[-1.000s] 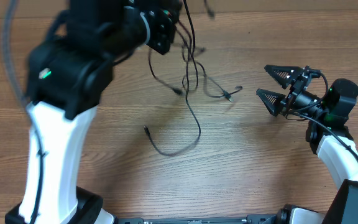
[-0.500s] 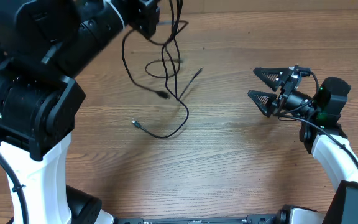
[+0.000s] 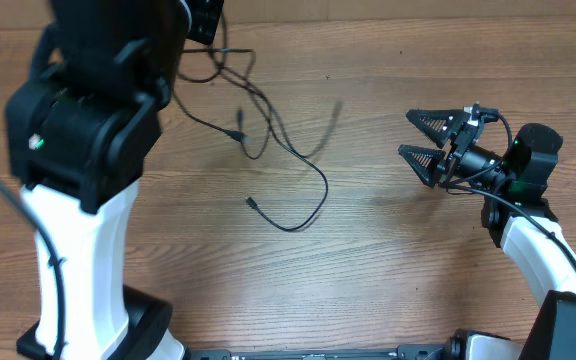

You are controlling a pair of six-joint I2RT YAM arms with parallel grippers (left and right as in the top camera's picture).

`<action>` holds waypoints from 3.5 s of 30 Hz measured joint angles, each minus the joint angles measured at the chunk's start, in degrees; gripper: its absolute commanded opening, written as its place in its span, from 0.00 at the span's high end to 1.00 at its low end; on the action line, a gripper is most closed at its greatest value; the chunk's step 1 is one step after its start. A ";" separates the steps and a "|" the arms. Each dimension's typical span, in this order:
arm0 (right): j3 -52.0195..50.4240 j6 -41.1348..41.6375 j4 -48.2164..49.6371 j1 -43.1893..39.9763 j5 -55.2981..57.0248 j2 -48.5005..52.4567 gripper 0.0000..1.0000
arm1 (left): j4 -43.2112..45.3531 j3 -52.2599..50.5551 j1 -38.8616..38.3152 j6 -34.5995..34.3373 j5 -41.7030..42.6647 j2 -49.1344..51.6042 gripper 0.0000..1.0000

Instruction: Untangle cables

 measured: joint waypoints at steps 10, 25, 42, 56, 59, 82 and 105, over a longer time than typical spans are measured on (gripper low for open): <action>0.00 0.00 0.00 0.02 0.44 0.00 0.00 | -7.45 0.11 -0.11 0.59 15.21 5.66 0.64; 0.00 -0.02 0.00 0.00 0.46 0.00 0.00 | -18.45 0.13 -1.57 1.20 35.82 22.80 0.00; 0.00 -0.61 0.02 0.00 0.70 0.00 0.00 | -25.99 -0.22 -1.55 -5.07 23.69 22.77 0.01; 0.00 -0.92 0.00 0.00 1.64 0.00 0.00 | -20.96 -10.43 -1.55 -3.43 22.73 30.53 0.00; 0.00 -1.09 0.02 0.02 1.97 0.00 0.00 | -19.74 -11.47 -1.57 -2.12 24.98 34.14 0.02; 0.00 -1.31 0.00 0.02 2.99 0.00 0.01 | -12.57 -11.98 -1.66 0.15 27.98 40.13 0.96; 0.00 -1.31 -0.11 0.02 3.04 0.00 0.01 | -15.06 5.11 -1.66 1.86 27.96 7.19 0.96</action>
